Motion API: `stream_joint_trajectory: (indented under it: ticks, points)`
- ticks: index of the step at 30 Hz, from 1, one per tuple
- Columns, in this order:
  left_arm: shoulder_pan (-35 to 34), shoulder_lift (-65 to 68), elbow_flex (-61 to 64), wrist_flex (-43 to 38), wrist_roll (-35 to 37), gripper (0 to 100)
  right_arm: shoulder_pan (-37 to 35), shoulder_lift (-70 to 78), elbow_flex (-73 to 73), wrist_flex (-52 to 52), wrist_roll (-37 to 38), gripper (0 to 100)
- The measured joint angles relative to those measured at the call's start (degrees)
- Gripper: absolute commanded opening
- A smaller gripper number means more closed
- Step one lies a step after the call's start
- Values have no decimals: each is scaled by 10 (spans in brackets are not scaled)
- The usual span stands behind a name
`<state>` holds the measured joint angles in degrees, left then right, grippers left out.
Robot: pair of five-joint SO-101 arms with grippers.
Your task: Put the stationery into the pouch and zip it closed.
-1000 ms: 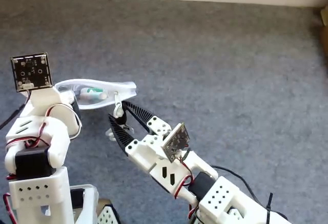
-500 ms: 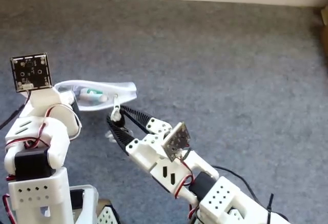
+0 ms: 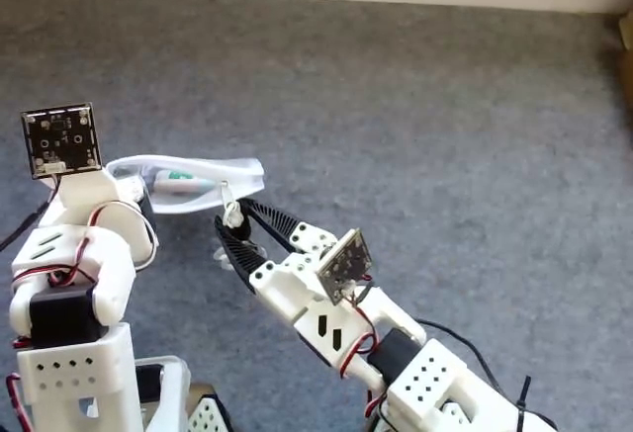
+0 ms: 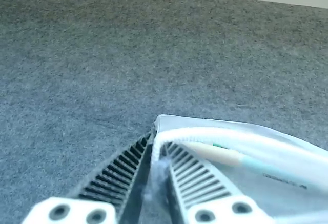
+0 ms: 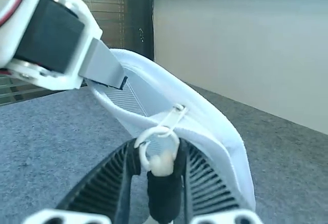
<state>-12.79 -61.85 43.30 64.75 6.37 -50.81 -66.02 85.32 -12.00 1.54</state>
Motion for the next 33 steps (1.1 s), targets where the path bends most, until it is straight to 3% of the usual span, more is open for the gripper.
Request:
stream_joint_trajectory:
  ticks: [7, 33]
  points:
    - [1, 0, 1, 0, 0, 11, 3, 7, 2, 96, 1, 122]
    - [1, 0, 1, 0, 0, 11, -10, 5, 1, 91, 0, 120]
